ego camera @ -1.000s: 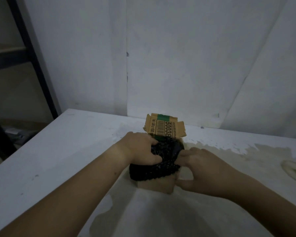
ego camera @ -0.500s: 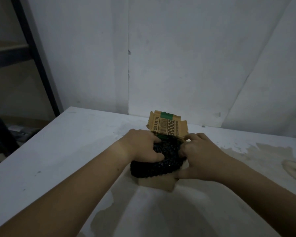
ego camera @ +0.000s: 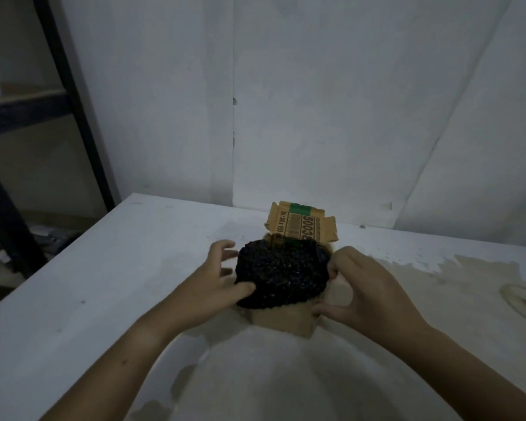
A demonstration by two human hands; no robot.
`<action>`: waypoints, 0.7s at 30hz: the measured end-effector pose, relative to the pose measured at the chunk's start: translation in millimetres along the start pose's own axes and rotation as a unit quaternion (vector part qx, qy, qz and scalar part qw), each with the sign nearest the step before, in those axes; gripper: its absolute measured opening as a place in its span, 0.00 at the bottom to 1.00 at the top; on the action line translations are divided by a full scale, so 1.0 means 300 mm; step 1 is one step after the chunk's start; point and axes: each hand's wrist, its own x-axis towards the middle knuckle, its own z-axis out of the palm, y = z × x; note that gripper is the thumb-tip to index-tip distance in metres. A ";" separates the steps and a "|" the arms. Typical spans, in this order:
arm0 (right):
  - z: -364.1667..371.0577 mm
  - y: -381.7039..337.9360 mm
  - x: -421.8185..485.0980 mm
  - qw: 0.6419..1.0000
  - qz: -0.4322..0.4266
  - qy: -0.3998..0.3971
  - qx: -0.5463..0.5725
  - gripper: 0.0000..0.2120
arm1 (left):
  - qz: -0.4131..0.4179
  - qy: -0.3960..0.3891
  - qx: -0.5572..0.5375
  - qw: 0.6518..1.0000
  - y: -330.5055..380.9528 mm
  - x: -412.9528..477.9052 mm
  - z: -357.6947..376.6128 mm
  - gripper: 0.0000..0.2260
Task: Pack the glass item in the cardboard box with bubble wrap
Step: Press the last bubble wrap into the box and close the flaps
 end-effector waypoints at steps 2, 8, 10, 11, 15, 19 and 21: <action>0.015 -0.005 -0.019 0.999 -0.041 0.026 -0.008 0.19 | -0.002 -0.033 0.011 0.999 -0.031 -0.018 0.005 0.41; 0.064 -0.055 -0.066 0.998 -0.007 0.064 -0.004 0.15 | 0.105 0.084 0.036 0.990 -0.043 -0.016 0.028 0.14; 0.065 -0.066 -0.062 0.998 -0.006 0.065 -0.011 0.16 | 0.122 0.121 -0.017 0.985 -0.014 -0.011 0.030 0.08; 0.064 -0.070 -0.059 0.998 -0.007 0.059 -0.012 0.16 | 0.126 0.134 -0.035 0.982 0.003 -0.004 0.033 0.06; 0.047 -0.081 -0.033 1.000 0.020 -0.010 -0.009 0.20 | 0.135 0.141 -0.037 0.980 0.072 0.026 0.055 0.02; 0.037 -0.098 0.009 0.997 0.051 -0.060 -0.011 0.20 | 0.121 0.128 -0.008 0.984 0.089 0.049 0.072 0.04; 0.029 -0.106 0.032 0.996 0.044 -0.078 -0.027 0.18 | 0.114 0.137 0.024 0.984 0.090 0.055 0.080 0.05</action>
